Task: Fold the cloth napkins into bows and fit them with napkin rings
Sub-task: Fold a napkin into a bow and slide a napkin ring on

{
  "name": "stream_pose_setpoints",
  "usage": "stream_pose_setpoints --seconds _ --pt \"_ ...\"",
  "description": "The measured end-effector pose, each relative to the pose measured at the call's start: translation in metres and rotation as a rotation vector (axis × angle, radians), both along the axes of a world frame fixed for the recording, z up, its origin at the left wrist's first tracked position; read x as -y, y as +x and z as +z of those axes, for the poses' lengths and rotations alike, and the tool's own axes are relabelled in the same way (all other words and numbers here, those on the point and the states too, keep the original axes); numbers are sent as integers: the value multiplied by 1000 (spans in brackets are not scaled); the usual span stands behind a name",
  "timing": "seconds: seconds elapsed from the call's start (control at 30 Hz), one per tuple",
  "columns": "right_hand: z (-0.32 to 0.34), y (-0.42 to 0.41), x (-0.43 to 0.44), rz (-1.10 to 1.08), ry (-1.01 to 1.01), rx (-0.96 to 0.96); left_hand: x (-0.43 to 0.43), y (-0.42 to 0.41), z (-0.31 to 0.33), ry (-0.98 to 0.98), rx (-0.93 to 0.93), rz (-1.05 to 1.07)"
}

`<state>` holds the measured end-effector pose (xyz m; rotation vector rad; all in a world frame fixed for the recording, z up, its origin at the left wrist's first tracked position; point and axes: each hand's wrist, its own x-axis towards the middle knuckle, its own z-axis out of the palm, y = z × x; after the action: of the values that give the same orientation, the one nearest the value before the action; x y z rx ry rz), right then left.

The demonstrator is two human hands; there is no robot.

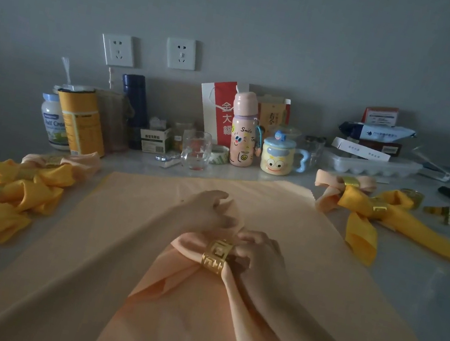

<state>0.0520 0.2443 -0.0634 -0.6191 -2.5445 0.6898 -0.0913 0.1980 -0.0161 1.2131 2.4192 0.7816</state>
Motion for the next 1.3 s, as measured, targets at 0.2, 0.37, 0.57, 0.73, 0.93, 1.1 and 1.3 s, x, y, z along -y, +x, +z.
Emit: stream_pose_setpoints --seconds 0.2,0.37,0.57,0.73,0.93,1.1,1.3 --pt "-1 -1 -6 -77 -3 -14 -9 -2 -6 -10 -189 38" --pt "-6 -5 -5 -131 -122 -185 16 3 -6 76 -219 -8" --pt "3 4 2 -203 -191 -310 45 11 -3 121 -165 -2" --pt "13 14 4 4 -306 -282 53 20 4 165 -120 -129" --pt "9 14 5 -18 -327 -346 50 19 0 235 -212 -235" --pt "9 15 5 -26 -355 -400 48 13 -3 258 -229 -288" --pt "10 14 5 -40 -319 -391 48 14 -1 175 -239 -291"
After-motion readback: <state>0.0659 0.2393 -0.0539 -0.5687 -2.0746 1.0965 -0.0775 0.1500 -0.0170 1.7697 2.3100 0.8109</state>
